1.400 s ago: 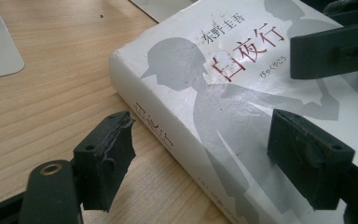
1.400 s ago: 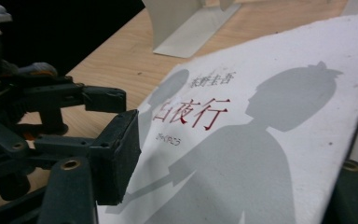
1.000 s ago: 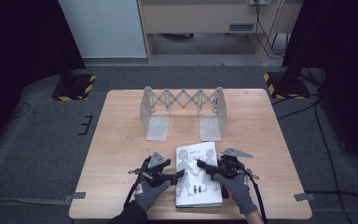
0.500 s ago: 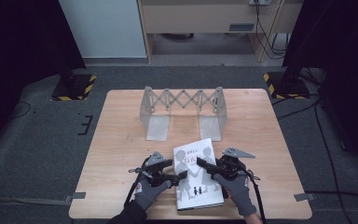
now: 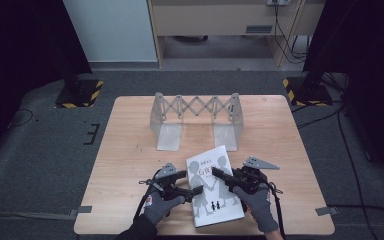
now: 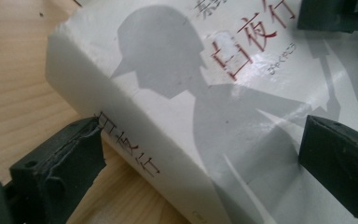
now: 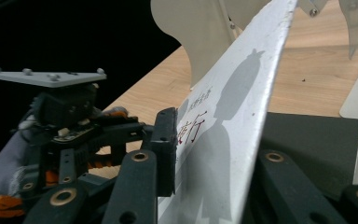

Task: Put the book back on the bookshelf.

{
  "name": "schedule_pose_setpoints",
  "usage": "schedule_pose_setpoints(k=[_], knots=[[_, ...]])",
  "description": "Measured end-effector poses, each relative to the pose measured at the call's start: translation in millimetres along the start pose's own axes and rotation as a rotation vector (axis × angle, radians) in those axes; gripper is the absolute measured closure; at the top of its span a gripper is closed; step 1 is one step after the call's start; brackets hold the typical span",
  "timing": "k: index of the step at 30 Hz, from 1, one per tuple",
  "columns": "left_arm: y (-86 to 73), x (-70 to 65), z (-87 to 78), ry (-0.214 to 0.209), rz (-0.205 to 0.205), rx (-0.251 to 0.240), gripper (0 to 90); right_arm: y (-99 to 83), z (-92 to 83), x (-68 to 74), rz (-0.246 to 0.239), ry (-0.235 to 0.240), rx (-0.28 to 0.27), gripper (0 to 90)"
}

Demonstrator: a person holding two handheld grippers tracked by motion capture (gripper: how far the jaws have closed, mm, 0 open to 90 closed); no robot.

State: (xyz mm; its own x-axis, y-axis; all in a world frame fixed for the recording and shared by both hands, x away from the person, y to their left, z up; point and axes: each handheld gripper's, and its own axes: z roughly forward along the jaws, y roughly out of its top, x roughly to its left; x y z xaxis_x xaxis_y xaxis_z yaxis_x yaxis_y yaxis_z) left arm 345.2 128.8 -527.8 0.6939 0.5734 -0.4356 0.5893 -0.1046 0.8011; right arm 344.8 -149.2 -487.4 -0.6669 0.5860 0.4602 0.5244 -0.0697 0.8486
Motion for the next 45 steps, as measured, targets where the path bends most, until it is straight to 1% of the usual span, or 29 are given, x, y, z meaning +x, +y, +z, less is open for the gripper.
schedule_pose_setpoints(k=[1,3,8,10,16,18,19,20,23,25,26,29,32,34,36,38,41,43,45], knots=[[-1.0,1.3,0.0,-0.012,-0.018,0.0,0.0,0.5,-0.8,0.1,0.003,0.006,-0.002,71.7],[-2.2,2.5,0.0,-0.024,-0.032,-0.001,0.0,0.9,-1.3,0.4,0.0,0.012,-0.004,71.7],[-3.0,3.1,-0.9,-0.038,-0.043,0.004,0.0,1.2,-2.2,0.1,-0.012,0.03,-0.008,71.9],[-3.8,4.3,-0.9,-0.052,-0.047,0.003,0.0,1.3,-2.6,0.3,-0.015,0.036,-0.01,71.8],[-4.4,7.3,0.4,-0.078,-0.063,0.007,0.0,1.7,-3.3,0.2,-0.013,0.046,-0.01,72.2],[-4.7,9.0,1.4,-0.094,-0.07,0.007,0.0,1.8,-3.4,0.1,-0.014,0.047,-0.011,72.2],[-4.9,10.4,2.2,-0.112,-0.073,0.006,0.0,1.9,-3.6,0.1,-0.015,0.046,-0.011,72.3],[-4.7,11.7,2.5,-0.13,-0.074,0.012,0.0,2.0,-3.8,-0.2,-0.016,0.053,-0.01,72.5],[-4.6,13.7,3.1,-0.16,-0.072,0.018,0.0,3.4,-4.0,1.2,-0.024,0.068,-0.004,73.0],[-5.3,14.5,3.9,-0.17,-0.076,0.026,0.0,3.3,-3.4,0.4,-0.015,0.072,0.0,73.0],[-5.6,14.4,4.7,-0.168,-0.089,0.026,0.2,2.8,-2.9,-0.5,-0.01,0.072,0.0,72.9],[-7.5,16.7,7.2,-0.173,-0.111,0.039,1.9,1.6,-1.0,-4.5,0.005,0.057,0.018,70.7],[-10.5,18.1,11.1,-0.175,-0.142,0.049,2.5,-0.9,0.4,-8.5,0.0,0.018,0.048,67.3],[-11.1,18.2,12.8,-0.17,-0.167,0.068,3.0,-3.0,2.2,-10.4,-0.005,-0.01,0.073,64.3],[-11.0,17.6,12.7,-0.164,-0.159,0.072,3.9,-5.1,3.5,-12.1,-0.01,-0.041,0.095,62.6],[-11.2,17.4,12.7,-0.158,-0.166,0.068,4.6,-6.7,3.9,-12.8,-0.012,-0.052,0.1,60.2],[-11.8,18.2,12.1,-0.15,-0.18,0.059,7.5,-8.0,5.1,-11.2,-0.044,-0.09,0.118,53.4],[-12.0,18.5,11.9,-0.142,-0.194,0.053,10.3,-9.4,5.2,-12.5,-0.059,-0.115,0.129,49.3],[-11.9,18.1,12.4,-0.134,-0.195,0.051,11.7,-10.3,4.7,-14.5,-0.058,-0.129,0.134,46.4]])
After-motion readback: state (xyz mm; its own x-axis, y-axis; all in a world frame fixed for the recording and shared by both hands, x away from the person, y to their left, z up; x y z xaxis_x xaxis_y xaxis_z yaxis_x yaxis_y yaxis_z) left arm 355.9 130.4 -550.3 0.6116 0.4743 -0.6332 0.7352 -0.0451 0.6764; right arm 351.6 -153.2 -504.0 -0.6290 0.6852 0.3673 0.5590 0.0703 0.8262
